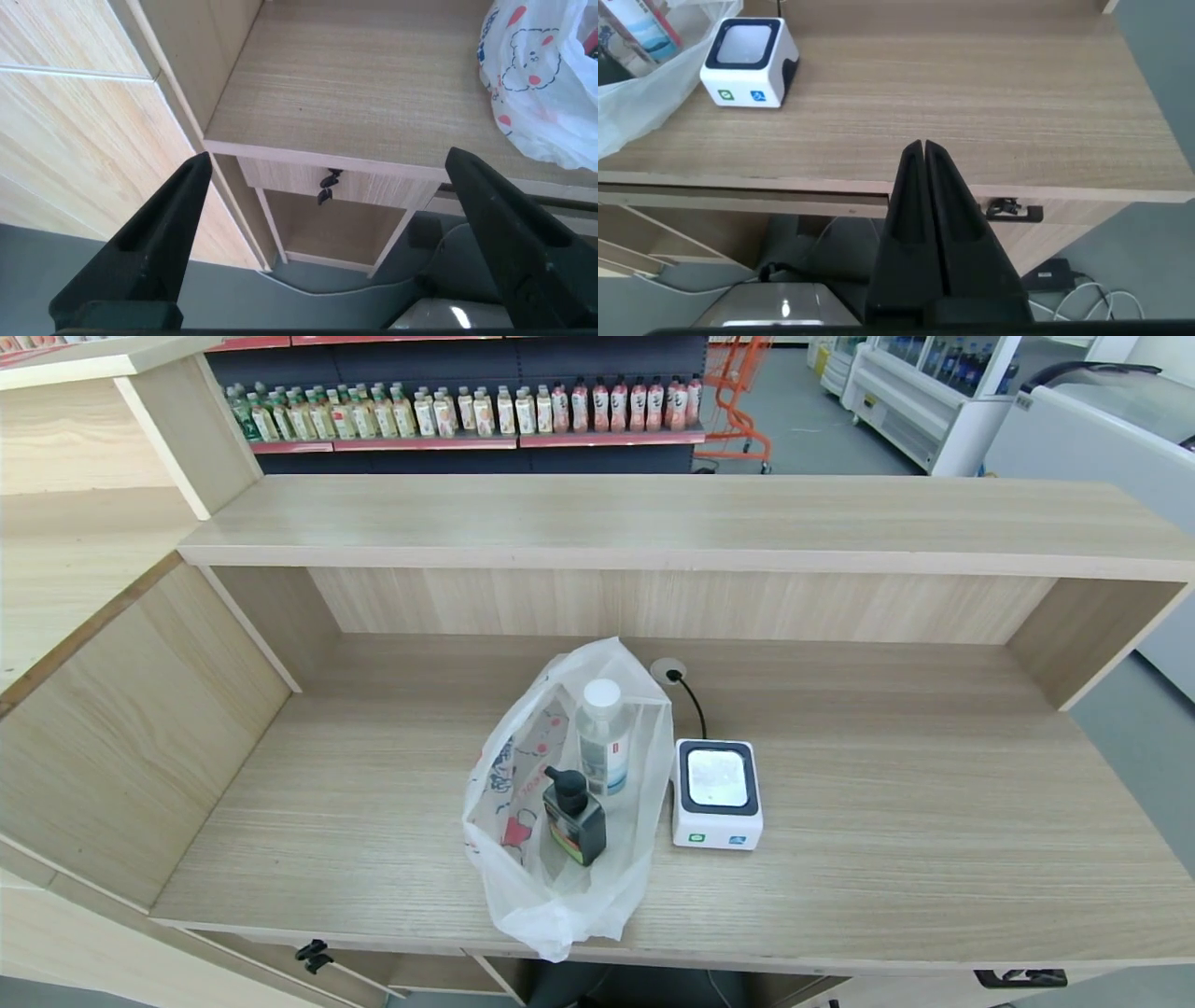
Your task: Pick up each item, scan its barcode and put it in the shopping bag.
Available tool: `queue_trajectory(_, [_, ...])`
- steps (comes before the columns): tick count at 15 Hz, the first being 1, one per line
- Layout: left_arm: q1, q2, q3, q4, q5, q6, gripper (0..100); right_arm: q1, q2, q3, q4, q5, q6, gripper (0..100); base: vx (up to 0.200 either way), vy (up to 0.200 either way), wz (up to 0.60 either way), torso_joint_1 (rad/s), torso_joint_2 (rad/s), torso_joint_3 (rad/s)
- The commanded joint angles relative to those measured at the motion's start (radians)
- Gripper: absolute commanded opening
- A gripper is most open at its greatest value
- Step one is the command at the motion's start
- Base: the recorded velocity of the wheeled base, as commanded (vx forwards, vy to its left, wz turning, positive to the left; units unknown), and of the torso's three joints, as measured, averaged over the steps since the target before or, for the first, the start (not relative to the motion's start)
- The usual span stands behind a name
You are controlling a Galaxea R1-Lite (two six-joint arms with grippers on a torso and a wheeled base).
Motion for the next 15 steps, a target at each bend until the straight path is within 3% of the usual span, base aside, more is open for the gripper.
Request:
queue_trajectory(1, [0.000,0.000,0.000,0.001,0.000,0.002,100,-0.001,0.004,0.000,-0.001,0.001,-0.001,0,0.200,0.000,0.00,-0.002,0.01,-0.002])
queue_trajectory(4, [0.000,0.000,0.000,0.001,0.000,0.002,100,-0.001,0.004,0.000,-0.001,0.001,-0.001,0,0.200,0.000,0.00,-0.001,0.00,0.004])
queue_trajectory(15, [-0.002,0.000,0.000,0.001,0.000,-0.004,100,-0.001,0.004,0.000,-0.001,0.001,-0.001,0,0.000,0.000,0.00,0.000,0.00,0.000])
